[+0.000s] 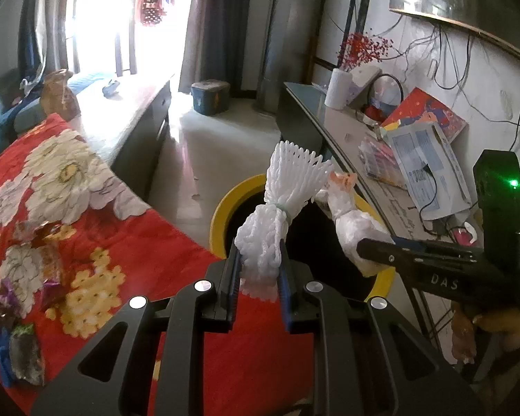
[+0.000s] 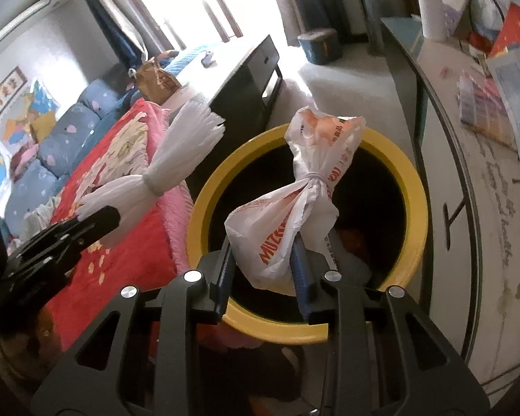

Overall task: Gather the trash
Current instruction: 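Open both tools to drop the mesh sleeve and white bag into the bin, then move both tools back over the blue cloth and wrappers on the bed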

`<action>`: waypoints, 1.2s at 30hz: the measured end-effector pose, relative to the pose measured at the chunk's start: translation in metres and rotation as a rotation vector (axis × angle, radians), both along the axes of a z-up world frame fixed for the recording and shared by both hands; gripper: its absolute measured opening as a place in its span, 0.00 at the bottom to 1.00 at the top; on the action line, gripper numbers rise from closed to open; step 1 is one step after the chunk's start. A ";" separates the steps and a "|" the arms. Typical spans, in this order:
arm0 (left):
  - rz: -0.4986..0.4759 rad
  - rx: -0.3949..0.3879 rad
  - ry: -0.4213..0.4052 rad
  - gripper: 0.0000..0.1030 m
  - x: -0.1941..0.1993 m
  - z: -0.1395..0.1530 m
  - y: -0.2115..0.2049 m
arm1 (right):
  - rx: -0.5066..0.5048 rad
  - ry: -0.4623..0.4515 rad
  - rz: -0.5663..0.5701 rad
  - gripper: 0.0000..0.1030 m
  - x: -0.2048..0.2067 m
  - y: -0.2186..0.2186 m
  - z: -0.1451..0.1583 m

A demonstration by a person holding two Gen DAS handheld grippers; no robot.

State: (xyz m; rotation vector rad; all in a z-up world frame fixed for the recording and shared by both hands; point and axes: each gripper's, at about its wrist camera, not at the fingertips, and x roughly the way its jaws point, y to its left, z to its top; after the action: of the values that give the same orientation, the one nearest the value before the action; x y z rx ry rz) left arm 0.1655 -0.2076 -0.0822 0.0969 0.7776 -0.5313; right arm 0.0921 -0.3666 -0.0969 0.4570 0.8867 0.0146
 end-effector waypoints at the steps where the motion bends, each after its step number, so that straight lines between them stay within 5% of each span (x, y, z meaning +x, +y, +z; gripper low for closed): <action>1: -0.005 0.002 0.003 0.19 0.001 -0.001 -0.004 | 0.009 0.005 -0.013 0.30 -0.001 -0.003 -0.001; 2: -0.008 0.003 0.002 0.24 0.002 -0.001 -0.007 | 0.012 0.007 -0.026 0.33 -0.001 -0.006 -0.001; 5: -0.002 -0.004 -0.006 0.60 0.002 0.000 -0.009 | 0.025 -0.006 -0.056 0.40 -0.004 -0.012 0.002; 9: 0.025 -0.010 -0.016 0.87 0.002 0.003 -0.005 | 0.006 -0.039 -0.092 0.50 -0.007 -0.017 0.009; 17: 0.093 -0.046 -0.027 0.92 -0.003 0.013 0.018 | -0.065 -0.083 -0.120 0.62 -0.009 -0.014 0.022; 36: 0.247 -0.115 -0.100 0.92 -0.025 0.043 0.088 | -0.189 -0.170 -0.011 0.66 -0.014 0.041 0.052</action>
State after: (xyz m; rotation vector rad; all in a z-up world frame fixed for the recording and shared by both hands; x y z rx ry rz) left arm 0.1400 -0.1195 -0.0393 -0.0779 0.6490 -0.3330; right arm 0.0779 -0.3251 -0.0445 0.2791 0.7110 -0.0399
